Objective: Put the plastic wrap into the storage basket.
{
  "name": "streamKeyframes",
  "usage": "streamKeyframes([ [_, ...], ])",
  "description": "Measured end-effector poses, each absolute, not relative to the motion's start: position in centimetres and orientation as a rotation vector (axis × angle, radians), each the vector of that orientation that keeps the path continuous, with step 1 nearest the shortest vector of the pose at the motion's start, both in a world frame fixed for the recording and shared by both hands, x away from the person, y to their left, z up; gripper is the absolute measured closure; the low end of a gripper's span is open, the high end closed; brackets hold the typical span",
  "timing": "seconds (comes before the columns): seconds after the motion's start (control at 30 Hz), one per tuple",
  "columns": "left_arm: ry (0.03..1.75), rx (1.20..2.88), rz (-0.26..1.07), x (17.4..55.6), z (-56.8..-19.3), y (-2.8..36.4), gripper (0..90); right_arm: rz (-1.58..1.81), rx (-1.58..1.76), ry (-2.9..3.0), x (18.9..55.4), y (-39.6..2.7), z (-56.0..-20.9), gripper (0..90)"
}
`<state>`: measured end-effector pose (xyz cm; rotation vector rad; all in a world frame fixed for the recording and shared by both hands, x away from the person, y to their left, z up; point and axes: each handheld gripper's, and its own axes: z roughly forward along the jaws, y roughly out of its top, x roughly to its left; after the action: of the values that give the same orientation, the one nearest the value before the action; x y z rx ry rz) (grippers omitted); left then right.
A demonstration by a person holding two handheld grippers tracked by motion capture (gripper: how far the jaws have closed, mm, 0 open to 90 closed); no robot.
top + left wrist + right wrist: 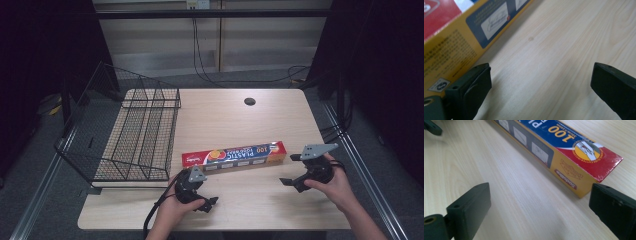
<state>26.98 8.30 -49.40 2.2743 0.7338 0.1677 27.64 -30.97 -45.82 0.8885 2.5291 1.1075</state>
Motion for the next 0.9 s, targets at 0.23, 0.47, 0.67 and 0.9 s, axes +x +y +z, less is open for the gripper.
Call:
streamKeyframes([
  [0.23,0.699,2.265,0.135,27.2,-48.4,8.1,3.2,1.134,0.863,2.541,27.4,-30.9,-46.0,2.4],
  [0.47,0.693,2.298,0.085,28.2,-46.7,7.8,4.1,1.152,0.876,2.534,27.5,-31.4,-46.0,2.2],
  [0.67,0.681,2.288,0.068,29.1,-45.1,7.4,3.9,1.153,0.866,2.536,27.6,-31.6,-46.2,2.2],
  [0.9,0.675,2.277,0.071,31.2,-43.6,6.3,4.0,1.182,0.873,2.516,27.7,-32.0,-46.0,2.2],
])
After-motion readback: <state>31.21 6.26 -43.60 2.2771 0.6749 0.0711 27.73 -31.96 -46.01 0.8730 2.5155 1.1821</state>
